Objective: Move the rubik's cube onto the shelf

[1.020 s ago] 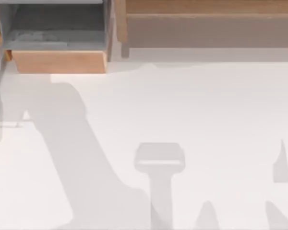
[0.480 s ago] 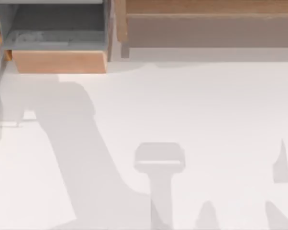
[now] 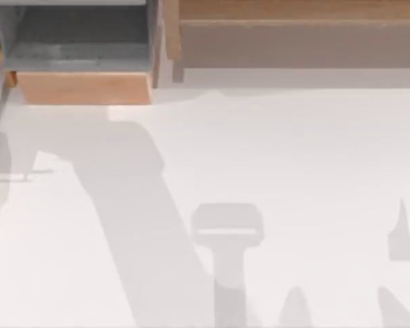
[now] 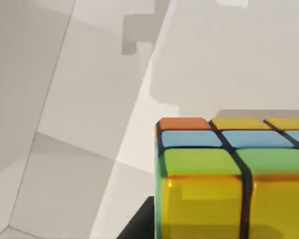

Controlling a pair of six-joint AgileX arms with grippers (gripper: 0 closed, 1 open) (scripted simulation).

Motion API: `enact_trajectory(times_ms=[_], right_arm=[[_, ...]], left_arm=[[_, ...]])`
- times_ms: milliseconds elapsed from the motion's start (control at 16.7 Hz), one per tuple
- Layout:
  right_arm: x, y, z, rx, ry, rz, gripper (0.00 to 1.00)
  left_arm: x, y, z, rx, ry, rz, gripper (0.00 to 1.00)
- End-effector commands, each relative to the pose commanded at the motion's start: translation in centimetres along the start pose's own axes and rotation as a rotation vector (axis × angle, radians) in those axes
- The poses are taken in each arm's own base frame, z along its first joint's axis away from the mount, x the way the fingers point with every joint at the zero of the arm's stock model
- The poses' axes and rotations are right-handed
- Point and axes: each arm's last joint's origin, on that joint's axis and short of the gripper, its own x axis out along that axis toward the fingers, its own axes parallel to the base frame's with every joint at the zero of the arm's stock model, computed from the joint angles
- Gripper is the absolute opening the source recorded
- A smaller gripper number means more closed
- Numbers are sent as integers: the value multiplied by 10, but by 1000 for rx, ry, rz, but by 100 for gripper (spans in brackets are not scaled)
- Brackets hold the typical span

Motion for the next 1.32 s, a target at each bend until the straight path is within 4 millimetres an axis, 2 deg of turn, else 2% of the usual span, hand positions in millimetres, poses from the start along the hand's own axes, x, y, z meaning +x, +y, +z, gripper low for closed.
enact_trajectory(times_ms=[180,300,420,600,720,840,960,1140,1320], right_arm=[[0,0,0,0,0,0,100],[0,0,0,0,0,0,100],[0,0,0,0,0,0,100],[0,0,0,0,0,0,100],[0,0,0,0,0,0,100],[0,0,0,0,0,0,100],[0,0,0,0,0,0,100],[0,0,0,0,0,0,100],[0,0,0,0,0,0,100]], left_arm=[[-45,-39,-13,95,-120,112,0],[-75,-83,-34,196,-220,178,0],[-89,-136,-64,317,-314,221,0],[-84,-221,-129,522,-442,234,0],[-74,-272,-183,655,-539,215,0],[-65,-312,-243,772,-643,172,0],[-55,-342,-301,869,-741,104,0],[-44,-370,-378,968,-874,-38,0],[-38,-388,-432,1003,-978,-205,0]])
